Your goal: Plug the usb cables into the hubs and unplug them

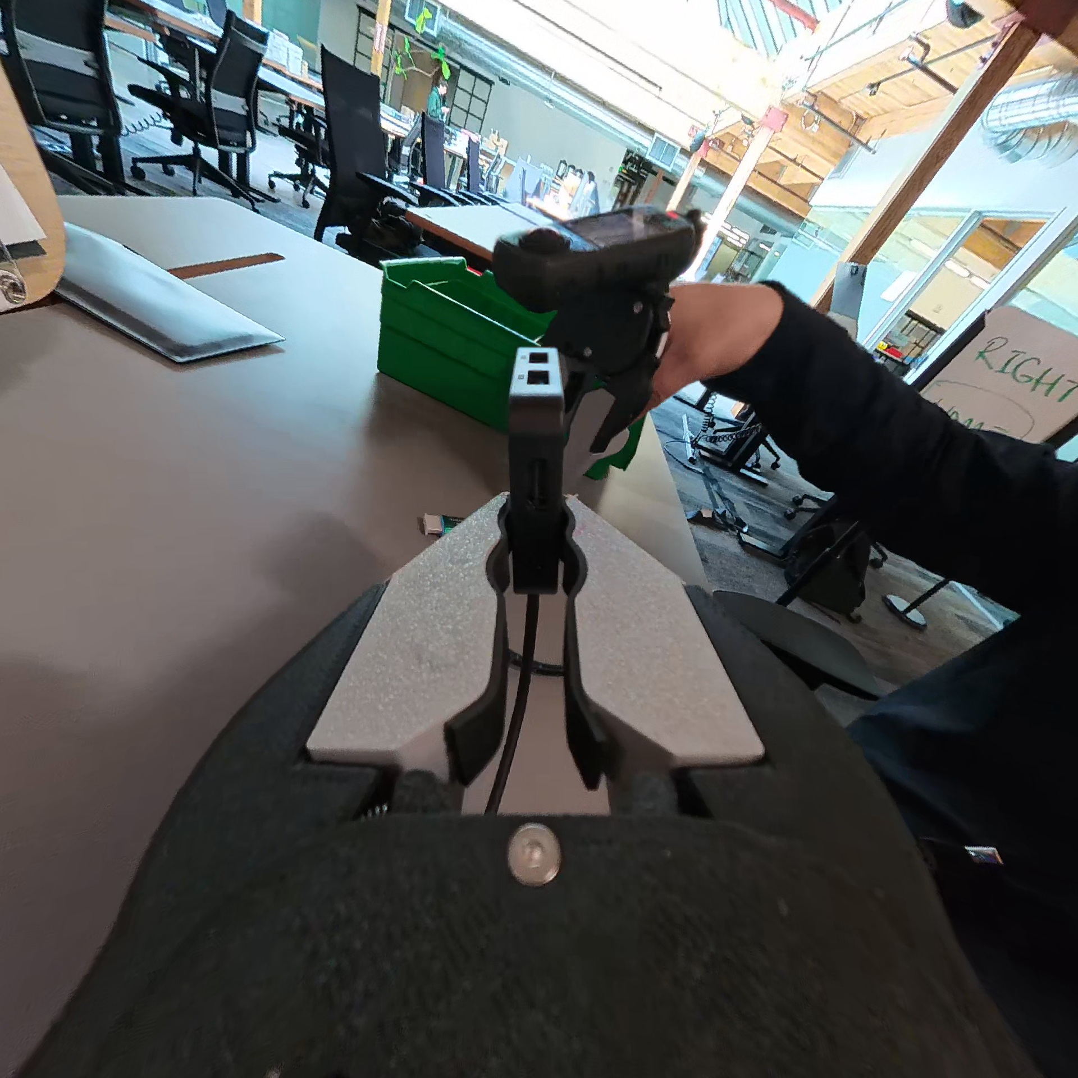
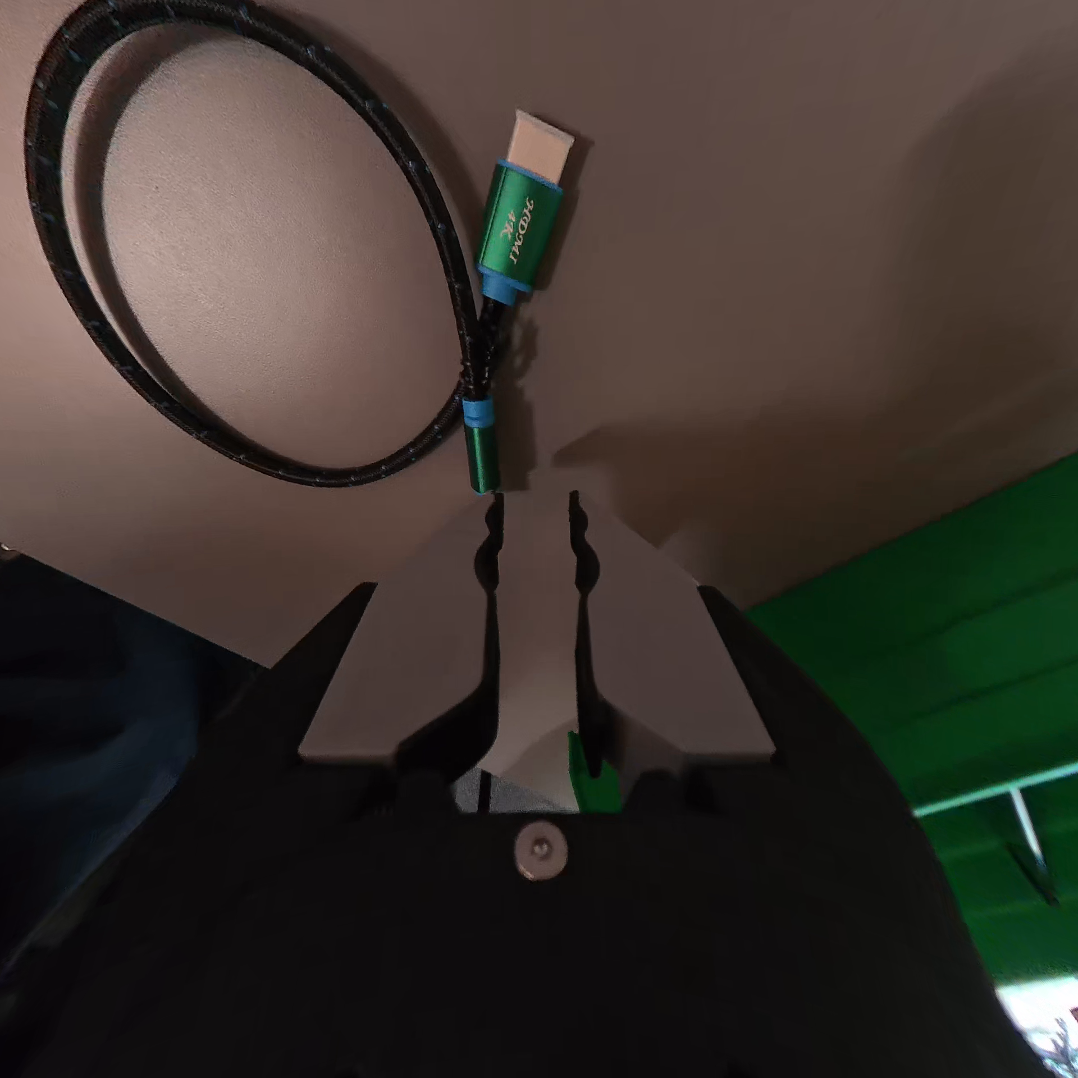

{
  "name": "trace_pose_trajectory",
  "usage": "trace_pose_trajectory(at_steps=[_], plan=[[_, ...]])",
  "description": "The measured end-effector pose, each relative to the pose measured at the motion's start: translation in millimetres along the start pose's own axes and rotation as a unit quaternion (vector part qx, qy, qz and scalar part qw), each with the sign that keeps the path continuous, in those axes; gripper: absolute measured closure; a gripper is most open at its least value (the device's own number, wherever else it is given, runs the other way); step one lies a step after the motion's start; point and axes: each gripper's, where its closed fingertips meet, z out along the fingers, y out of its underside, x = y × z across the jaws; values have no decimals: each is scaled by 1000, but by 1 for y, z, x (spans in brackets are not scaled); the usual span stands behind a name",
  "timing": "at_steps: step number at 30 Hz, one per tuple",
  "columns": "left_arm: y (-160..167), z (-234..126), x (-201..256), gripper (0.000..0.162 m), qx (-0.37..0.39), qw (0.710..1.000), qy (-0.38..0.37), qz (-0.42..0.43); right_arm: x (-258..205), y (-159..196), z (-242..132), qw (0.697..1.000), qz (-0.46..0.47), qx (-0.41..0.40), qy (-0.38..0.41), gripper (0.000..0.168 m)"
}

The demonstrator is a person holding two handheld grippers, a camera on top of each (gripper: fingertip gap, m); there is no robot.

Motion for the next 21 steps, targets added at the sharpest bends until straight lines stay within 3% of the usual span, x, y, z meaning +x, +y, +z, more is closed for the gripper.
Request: trace_pose_trajectory(at_steps=[5,7,9,14,16,19,21], plan=[[5,4,0,151,-11,1000,0,-1,-18,9,17,999,-5,9,-48,165],[8,6,1,151,-19,1000,-2,5,-54,15,15,989,-30,18,-142,167],[8,6,2,151,-21,1000,-2,9,-93,18,5,970,-72,44,-229,159],[3,1,3,151,-11,1000,5,7,-98,3,-15,960,-132,152,-196,152],[2,-1,7,151,-12,1000,17,6,-109,-1,-29,937,-193,210,-200,144],[3,-3,16,151,-16,999,42,7,-137,0,-46,884,-301,291,-209,147],[5,-3,25,150,-23,997,76,-1,-148,-2,-51,847,-363,347,-175,149]])
